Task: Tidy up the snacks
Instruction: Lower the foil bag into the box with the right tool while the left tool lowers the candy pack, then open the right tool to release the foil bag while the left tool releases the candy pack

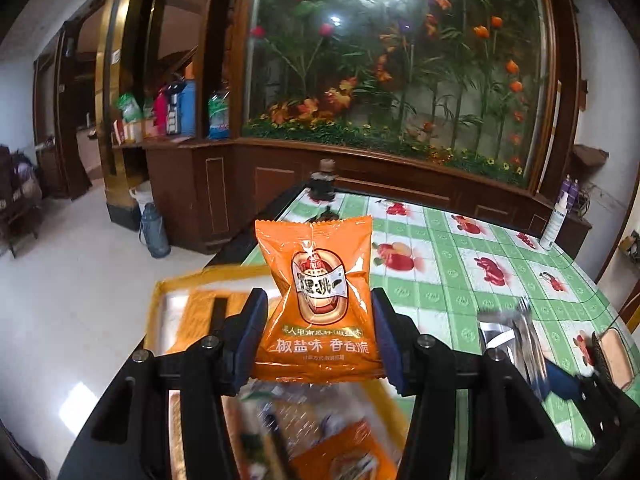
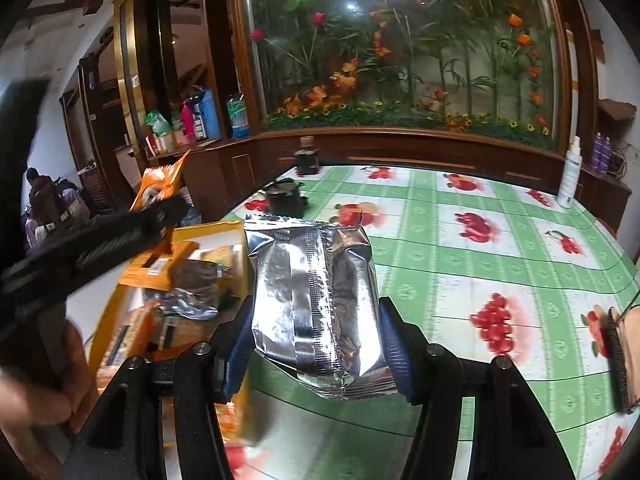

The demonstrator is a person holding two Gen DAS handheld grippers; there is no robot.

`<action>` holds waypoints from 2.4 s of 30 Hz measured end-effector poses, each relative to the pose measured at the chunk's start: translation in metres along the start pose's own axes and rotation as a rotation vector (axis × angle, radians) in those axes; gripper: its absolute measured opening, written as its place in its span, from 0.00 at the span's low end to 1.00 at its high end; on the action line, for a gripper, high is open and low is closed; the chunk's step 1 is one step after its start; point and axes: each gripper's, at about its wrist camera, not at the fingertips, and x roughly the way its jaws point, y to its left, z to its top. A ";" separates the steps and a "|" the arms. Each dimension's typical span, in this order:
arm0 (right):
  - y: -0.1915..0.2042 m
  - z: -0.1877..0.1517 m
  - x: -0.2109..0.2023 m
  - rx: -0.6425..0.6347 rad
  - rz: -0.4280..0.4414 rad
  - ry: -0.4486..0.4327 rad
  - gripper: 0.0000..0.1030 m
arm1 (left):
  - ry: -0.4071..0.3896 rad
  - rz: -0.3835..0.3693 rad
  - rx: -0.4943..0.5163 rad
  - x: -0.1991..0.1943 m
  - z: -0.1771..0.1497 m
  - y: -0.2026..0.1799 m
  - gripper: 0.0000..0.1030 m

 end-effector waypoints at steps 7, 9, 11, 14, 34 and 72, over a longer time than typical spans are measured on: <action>0.028 -0.001 0.010 -0.007 0.044 0.022 0.61 | 0.031 0.033 -0.051 -0.018 -0.034 0.044 0.50; 0.039 -0.001 0.014 -0.021 0.046 0.016 0.61 | 0.037 0.044 -0.049 -0.020 -0.042 0.048 0.50; 0.050 -0.001 0.019 -0.039 0.050 0.020 0.61 | 0.062 0.037 -0.041 -0.019 -0.052 0.050 0.50; 0.061 -0.002 0.031 -0.049 0.057 0.043 0.61 | 0.091 0.042 -0.050 -0.020 -0.062 0.058 0.49; 0.086 -0.009 0.086 -0.112 0.205 0.226 0.61 | 0.129 0.050 0.030 -0.019 -0.084 0.043 0.49; 0.079 -0.016 0.047 -0.126 0.280 0.141 0.64 | 0.141 0.189 0.111 -0.017 -0.088 0.021 0.68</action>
